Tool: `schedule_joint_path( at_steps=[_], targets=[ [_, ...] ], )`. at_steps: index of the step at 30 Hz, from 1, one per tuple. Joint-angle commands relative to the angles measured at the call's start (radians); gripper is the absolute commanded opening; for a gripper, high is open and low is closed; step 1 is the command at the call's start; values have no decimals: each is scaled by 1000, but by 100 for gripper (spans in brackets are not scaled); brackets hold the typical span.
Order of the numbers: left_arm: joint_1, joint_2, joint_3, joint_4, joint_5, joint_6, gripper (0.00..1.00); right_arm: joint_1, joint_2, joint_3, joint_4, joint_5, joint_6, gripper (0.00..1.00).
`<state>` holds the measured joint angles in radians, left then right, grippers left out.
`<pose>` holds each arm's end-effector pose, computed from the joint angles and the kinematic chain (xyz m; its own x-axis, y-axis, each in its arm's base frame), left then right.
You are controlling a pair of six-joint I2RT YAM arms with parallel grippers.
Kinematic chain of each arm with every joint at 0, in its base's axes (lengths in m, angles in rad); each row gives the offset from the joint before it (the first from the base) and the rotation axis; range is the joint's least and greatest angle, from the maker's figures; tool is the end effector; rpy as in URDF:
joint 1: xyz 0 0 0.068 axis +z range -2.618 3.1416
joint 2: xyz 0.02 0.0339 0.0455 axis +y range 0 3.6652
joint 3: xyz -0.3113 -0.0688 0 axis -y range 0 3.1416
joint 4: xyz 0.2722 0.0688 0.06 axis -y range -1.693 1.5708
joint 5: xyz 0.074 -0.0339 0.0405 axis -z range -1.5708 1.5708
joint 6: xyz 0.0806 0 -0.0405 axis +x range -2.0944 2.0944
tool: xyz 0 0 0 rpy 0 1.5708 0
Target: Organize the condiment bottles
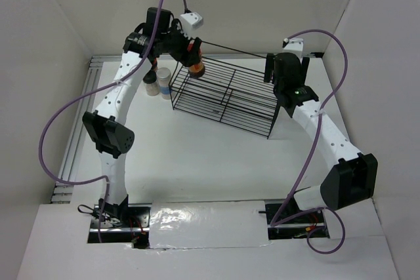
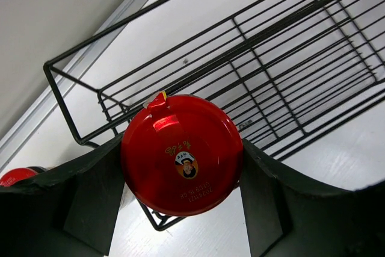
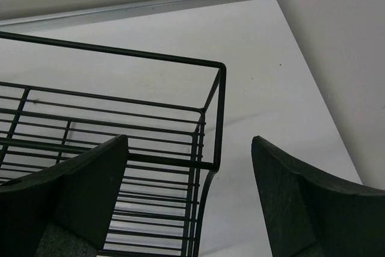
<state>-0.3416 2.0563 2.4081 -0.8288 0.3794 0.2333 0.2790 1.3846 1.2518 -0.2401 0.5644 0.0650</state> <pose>0.4916 -0.2065 0.4706 -0.2773 0.3265 -0.9036 0.7044 0.7087 0.0400 0.3699 0.0611 0.3911 -0.3335 -0.0384 -0.9420 0.2684 0.9539 -0.1340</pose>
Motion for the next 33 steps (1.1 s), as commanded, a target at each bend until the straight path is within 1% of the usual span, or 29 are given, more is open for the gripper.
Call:
schedule_joint_path(
  at_steps=[1,5,8,11,12,14,15,16,17,19,20,22,26,28,30,31,33],
  targets=[
    [4,-18,0,148,-23,9,0,11,-41,-2,25,15,12,89],
    [7,-19,-44,122,-54,20,0,11,-42,-3,28,20,2,89],
    [15,-21,-95,141,-68,26,0,11,-39,-3,33,17,1,89],
    [18,-4,-96,143,-86,18,0,12,-27,6,32,8,1,89],
    [18,5,-92,134,-83,14,2,14,-19,12,28,5,-2,89],
    [19,13,-87,131,-80,6,15,14,-15,14,28,3,-5,89],
    [19,18,-92,131,-77,5,31,14,-13,17,28,3,-5,89],
    [21,21,-98,134,-77,1,39,12,-12,17,31,5,-5,89],
    [19,24,-98,131,-76,1,51,14,-12,15,32,6,-7,89],
    [24,34,-90,123,-68,-8,57,14,-12,14,33,6,-7,89],
    [26,38,-89,122,-65,-12,63,14,-12,12,35,8,-8,89],
    [27,44,-81,123,-62,-17,72,15,-10,11,38,6,-8,89],
    [29,45,-84,146,-50,-25,86,15,-1,17,38,2,-8,89],
    [29,47,-81,152,-42,-29,91,15,5,20,35,2,-11,90],
    [29,53,-72,152,-36,-37,98,15,13,26,32,-1,-11,89],
    [30,50,-69,155,-27,-41,99,14,14,32,30,-1,-13,90],
    [29,45,-64,161,-19,-51,99,15,19,35,30,-3,-16,90]
  ],
)
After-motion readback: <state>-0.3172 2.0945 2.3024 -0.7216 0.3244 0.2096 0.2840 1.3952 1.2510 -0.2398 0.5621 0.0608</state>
